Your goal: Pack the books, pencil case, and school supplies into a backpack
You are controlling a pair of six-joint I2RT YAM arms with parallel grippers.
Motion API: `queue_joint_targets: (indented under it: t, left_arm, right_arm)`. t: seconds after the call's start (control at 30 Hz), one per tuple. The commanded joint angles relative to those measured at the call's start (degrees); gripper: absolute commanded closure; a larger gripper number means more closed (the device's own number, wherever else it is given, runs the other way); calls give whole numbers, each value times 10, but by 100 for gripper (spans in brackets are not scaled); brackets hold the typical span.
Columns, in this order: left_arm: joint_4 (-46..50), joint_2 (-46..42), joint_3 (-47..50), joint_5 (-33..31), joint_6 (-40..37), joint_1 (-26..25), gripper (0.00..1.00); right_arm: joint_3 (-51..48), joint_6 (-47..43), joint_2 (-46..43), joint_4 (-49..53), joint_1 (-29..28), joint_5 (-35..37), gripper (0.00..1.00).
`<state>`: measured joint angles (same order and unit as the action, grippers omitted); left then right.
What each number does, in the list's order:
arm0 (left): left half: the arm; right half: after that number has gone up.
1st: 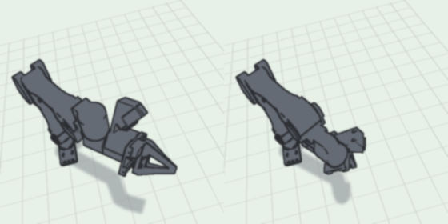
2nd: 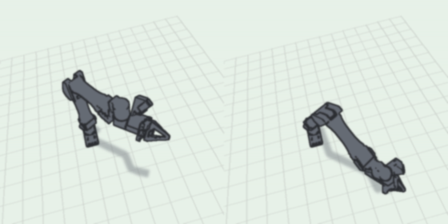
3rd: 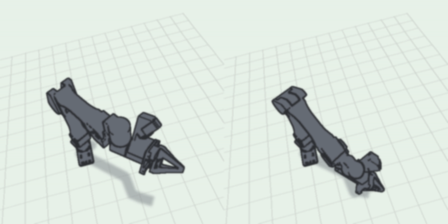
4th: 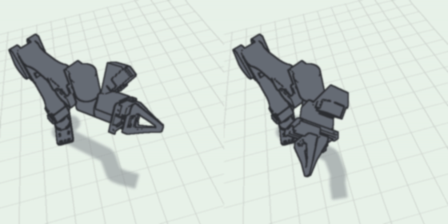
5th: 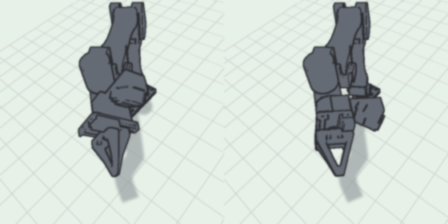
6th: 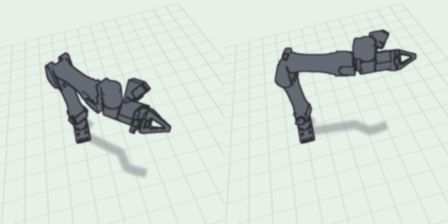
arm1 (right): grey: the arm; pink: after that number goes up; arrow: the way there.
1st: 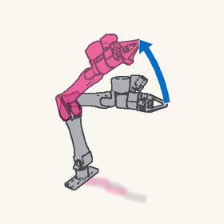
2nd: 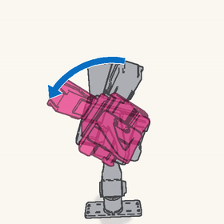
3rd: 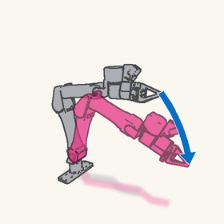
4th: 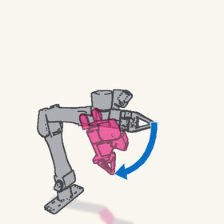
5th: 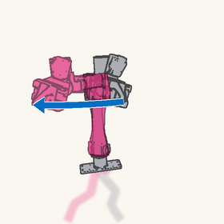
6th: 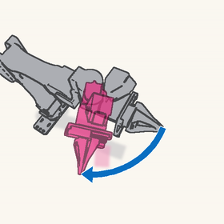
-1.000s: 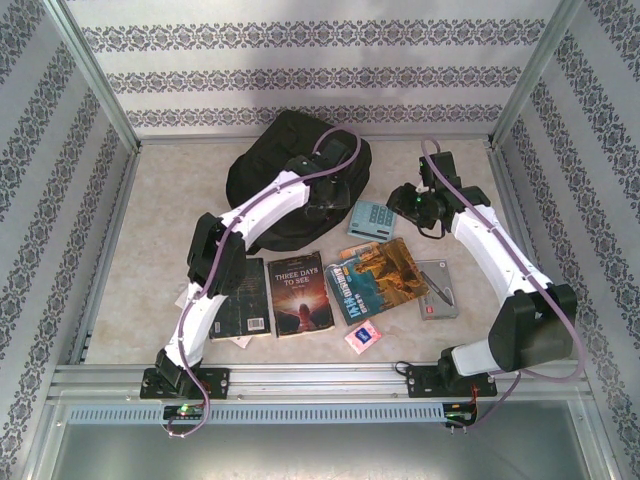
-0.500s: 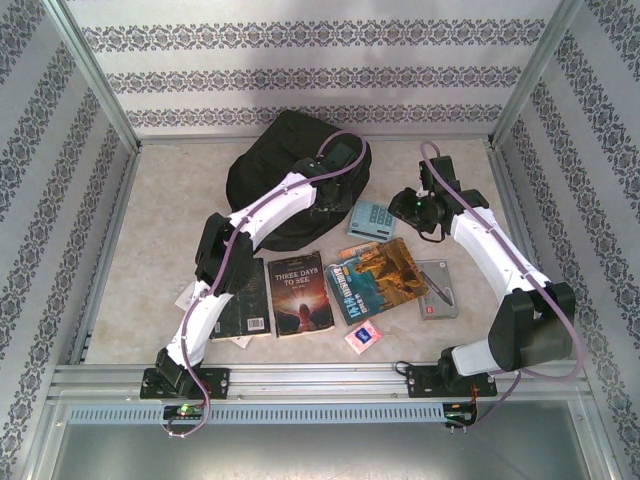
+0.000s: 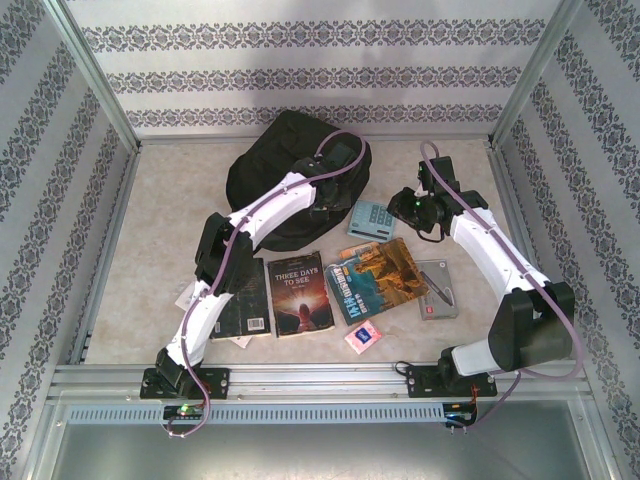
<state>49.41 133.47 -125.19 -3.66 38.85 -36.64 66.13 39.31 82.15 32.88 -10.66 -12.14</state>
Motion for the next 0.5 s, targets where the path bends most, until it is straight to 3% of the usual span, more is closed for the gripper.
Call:
queue_joint_targets:
  t: [0.0, 0.1, 0.47]
  left_arm:
    - [7, -6, -10, -9, -8, 5, 96]
    - [2, -30, 9, -13, -14, 6, 100]
    - [-49, -150, 152, -18, -19, 22, 100]
  right_arm:
    - [-5, 3, 8, -7, -5, -9, 67]
    - [0, 2, 12, -6, -9, -10, 67]
    - [31, 41, 62, -40, -41, -47, 63]
